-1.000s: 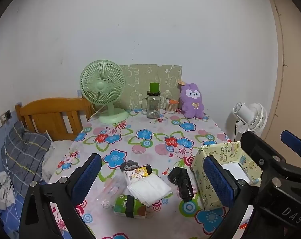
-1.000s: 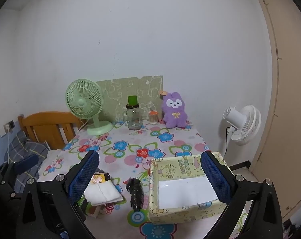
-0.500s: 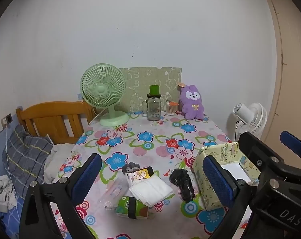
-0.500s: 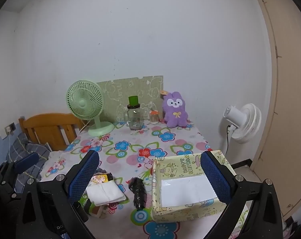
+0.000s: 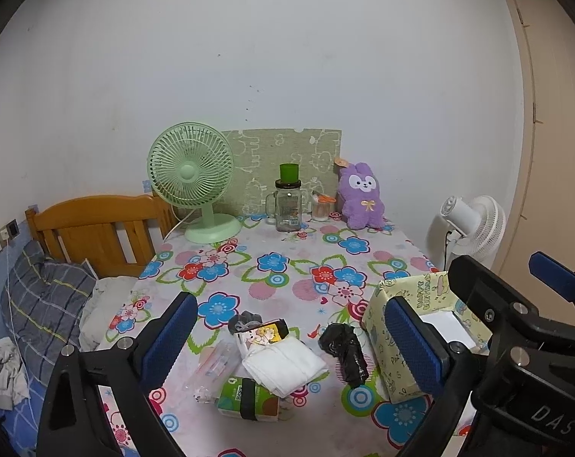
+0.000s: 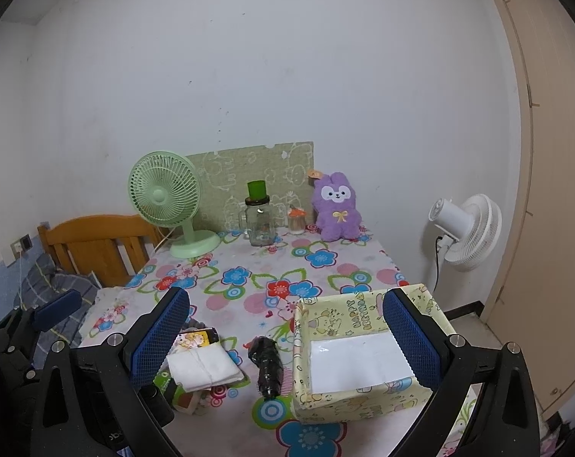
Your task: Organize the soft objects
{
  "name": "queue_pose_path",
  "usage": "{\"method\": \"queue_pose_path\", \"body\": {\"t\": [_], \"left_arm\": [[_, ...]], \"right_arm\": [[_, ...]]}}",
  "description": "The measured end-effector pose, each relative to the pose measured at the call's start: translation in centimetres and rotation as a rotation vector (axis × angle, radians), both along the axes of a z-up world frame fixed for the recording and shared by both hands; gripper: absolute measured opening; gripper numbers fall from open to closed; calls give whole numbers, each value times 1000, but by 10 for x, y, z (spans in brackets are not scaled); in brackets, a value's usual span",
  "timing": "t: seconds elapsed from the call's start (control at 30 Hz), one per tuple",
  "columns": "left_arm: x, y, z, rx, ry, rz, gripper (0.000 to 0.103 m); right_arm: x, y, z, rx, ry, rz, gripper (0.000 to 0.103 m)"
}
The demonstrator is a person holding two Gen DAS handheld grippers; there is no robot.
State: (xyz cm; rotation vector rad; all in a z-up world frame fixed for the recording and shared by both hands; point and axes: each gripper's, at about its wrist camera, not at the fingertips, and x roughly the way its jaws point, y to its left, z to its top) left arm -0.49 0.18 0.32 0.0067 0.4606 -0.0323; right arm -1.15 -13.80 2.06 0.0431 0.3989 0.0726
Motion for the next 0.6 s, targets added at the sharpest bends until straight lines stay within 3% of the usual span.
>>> {"method": "queue_pose_path", "body": {"t": [0.6], "left_arm": [[0,0,0,-1,1,-2,100]], "right_arm": [[0,-1,2,-3,-3,-6,102]]}}
